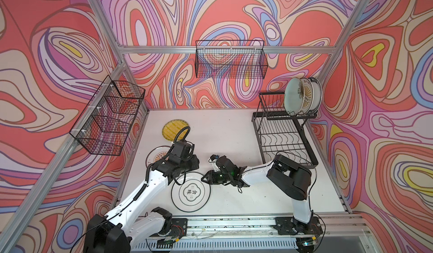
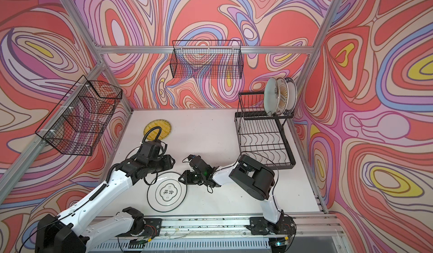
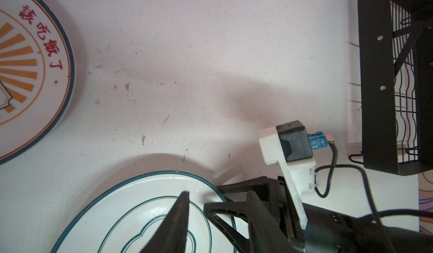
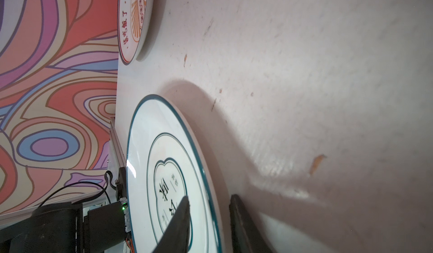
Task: Load plates into a dish rack
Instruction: Pick up the plate from the bottom-center of the table.
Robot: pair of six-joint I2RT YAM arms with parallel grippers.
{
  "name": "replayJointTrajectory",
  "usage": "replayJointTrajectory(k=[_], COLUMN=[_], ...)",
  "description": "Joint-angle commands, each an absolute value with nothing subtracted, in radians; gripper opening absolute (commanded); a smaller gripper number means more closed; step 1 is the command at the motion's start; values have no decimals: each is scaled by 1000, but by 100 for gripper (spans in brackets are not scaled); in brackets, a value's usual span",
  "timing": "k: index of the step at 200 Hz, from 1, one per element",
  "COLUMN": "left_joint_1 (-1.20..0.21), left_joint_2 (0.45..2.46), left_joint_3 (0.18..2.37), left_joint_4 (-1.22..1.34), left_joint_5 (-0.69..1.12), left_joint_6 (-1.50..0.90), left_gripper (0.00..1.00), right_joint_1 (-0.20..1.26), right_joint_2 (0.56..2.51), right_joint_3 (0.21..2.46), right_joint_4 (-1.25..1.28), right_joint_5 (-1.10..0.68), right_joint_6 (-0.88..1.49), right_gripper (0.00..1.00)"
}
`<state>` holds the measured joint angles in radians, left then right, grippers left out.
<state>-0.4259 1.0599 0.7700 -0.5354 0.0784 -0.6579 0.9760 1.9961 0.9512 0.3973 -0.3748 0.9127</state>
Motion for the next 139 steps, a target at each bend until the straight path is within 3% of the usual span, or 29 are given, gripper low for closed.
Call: replayJointTrajectory(k=[1,139], left_joint_1=[-431,-430], left_joint_2=[1049,1064], left_joint_3=[779,782], left_joint_4=[-557,-555], left_joint_5=[82,95], left_joint_6=[-648,-641], left_gripper=[44,44], right_joint_1=[983,982], right_joint_2=[2034,2047], right_joint_3=[953,966], right_joint_4=[373,361], right_joint_5=[-362,-345], right_joint_6=[915,930], right_gripper=[28,16])
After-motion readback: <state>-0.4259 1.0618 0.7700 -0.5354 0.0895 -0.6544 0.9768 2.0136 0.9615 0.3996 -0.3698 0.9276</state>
